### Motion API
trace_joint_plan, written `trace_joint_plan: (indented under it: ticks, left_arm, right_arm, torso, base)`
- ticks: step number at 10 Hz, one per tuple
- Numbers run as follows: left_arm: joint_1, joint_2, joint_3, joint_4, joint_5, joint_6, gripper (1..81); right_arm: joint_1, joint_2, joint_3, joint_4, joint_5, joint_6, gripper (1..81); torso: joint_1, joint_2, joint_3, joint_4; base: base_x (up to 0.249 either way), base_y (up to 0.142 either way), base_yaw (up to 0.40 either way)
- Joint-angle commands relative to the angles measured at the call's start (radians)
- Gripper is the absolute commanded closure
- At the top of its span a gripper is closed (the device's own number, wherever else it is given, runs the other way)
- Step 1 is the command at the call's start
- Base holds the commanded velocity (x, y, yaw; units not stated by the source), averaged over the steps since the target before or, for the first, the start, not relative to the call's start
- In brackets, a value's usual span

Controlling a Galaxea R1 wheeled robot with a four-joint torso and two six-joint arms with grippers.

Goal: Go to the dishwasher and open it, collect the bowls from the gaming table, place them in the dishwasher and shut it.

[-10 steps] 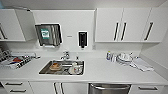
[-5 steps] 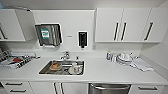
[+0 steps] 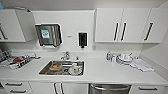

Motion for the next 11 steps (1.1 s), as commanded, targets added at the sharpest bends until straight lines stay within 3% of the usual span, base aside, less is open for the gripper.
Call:
trace_joint_plan:
  ticks: [1,4,5,9,11]
  left_arm:
    - [-0.020,-0.106,0.091,0.012,-0.027,0.001,1.0]
    - [-0.011,-0.172,0.148,0.012,-0.062,0.001,1.0]
    - [-0.009,-0.202,0.175,0.014,-0.078,0.001,1.0]
    - [-0.023,-0.382,0.298,0.015,-0.197,-0.012,1.0]
    - [-0.086,-0.466,0.391,0.017,-0.205,-0.026,1.0]
  right_arm:
    - [0.078,-0.107,0.131,0.038,-0.041,0.008,1.0]
    - [0.094,-0.122,0.145,0.038,-0.043,0.014,1.0]
    - [0.097,-0.122,0.150,0.038,-0.043,0.014,1.0]
    - [0.100,-0.119,0.151,0.038,-0.041,0.015,1.0]
    - [0.104,-0.116,0.154,0.038,-0.041,0.015,1.0]
  torso:
    - [0.064,-0.099,-0.093,0.000]
    - [0.120,-0.188,-0.177,0.000]
    - [0.142,-0.223,-0.142,0.000]
    - [0.217,-0.339,-0.167,0.000]
    - [0.258,-0.405,-0.168,0.000]
  base:
    - [0.000,0.000,0.000]
    - [0.000,0.000,0.000]
    - [0.000,0.000,0.000]
    - [0.000,0.000,0.000]
    - [0.000,0.000,0.000]
